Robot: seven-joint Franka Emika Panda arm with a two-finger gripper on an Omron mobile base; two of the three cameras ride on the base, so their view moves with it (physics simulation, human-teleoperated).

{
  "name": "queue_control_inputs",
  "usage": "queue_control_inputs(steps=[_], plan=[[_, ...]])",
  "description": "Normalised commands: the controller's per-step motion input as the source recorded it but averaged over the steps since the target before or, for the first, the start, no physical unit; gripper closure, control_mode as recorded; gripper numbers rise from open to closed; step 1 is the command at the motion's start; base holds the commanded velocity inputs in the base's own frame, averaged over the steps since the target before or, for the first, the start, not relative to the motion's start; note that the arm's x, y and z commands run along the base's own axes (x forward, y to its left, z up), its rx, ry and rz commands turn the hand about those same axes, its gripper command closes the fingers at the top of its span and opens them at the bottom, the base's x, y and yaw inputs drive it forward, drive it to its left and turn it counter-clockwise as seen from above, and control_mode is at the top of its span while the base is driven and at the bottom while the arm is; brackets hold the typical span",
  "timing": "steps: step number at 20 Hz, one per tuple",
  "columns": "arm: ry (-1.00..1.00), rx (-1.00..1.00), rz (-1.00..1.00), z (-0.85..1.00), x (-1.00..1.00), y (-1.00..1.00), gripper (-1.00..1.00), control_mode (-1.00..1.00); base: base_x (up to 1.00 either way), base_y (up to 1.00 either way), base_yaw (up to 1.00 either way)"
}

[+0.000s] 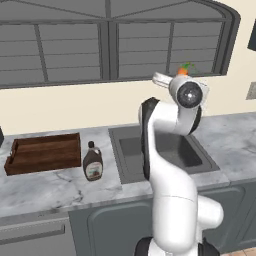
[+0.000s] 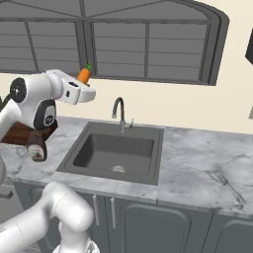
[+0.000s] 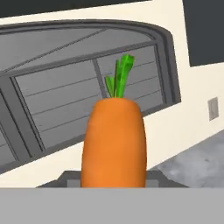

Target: Pick up all produce items and place them in the sink. Turn on the sink faucet to wash them. Then turn the sink off and put them in the tray.

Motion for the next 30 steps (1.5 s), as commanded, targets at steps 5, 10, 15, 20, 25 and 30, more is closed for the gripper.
queue_control_inputs(steps=[5,10,15,20,25,30], plan=[[0.47,0.02,0.26,-0.08,-0.04,0.87,1.0,-1.0,0.0,0.0,0.0],[0.4,0.01,0.34,-0.56,0.1,0.65,1.0,-1.0,0.0,0.0,0.0],[0.36,0.0,0.3,-0.93,0.27,0.48,1.0,-1.0,0.0,0.0,0.0],[0.23,0.0,0.29,-0.56,0.14,0.79,1.0,-1.0,0.0,0.0,0.0],[0.27,-0.02,0.18,-0.03,0.4,0.83,1.0,-1.0,0.0,0.0,0.0],[0.26,-0.06,0.16,-0.22,0.43,0.62,1.0,-1.0,0.0,0.0,0.0]])
